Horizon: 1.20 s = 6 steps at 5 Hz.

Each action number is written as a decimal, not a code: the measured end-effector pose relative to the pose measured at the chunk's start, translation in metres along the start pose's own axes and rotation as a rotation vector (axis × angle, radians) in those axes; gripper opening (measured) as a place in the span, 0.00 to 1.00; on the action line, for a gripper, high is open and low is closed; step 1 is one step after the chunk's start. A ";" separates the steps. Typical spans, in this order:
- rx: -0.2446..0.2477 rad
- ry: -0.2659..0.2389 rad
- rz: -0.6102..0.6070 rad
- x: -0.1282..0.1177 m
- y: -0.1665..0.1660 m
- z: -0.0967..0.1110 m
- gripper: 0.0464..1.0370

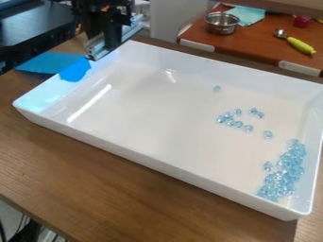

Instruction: Sweep into pile

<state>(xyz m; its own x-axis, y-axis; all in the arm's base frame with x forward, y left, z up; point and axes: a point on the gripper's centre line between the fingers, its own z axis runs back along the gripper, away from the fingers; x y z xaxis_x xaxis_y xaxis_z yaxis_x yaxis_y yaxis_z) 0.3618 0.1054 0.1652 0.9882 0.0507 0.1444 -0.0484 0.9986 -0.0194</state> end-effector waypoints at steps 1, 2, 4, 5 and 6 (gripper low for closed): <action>0.048 0.024 -0.001 -0.003 0.013 -0.026 0.33; 0.105 0.017 0.019 -0.001 0.022 -0.038 0.33; 0.144 0.100 0.004 0.001 0.009 -0.073 0.33; 0.150 0.136 0.007 0.000 -0.002 -0.080 0.33; 0.145 0.147 0.000 0.001 -0.017 -0.082 0.33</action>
<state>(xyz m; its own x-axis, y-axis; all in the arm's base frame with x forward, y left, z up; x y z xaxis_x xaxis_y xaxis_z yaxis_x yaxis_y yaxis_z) 0.3755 0.0876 0.0846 0.9982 0.0594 -0.0015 -0.0587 0.9904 0.1252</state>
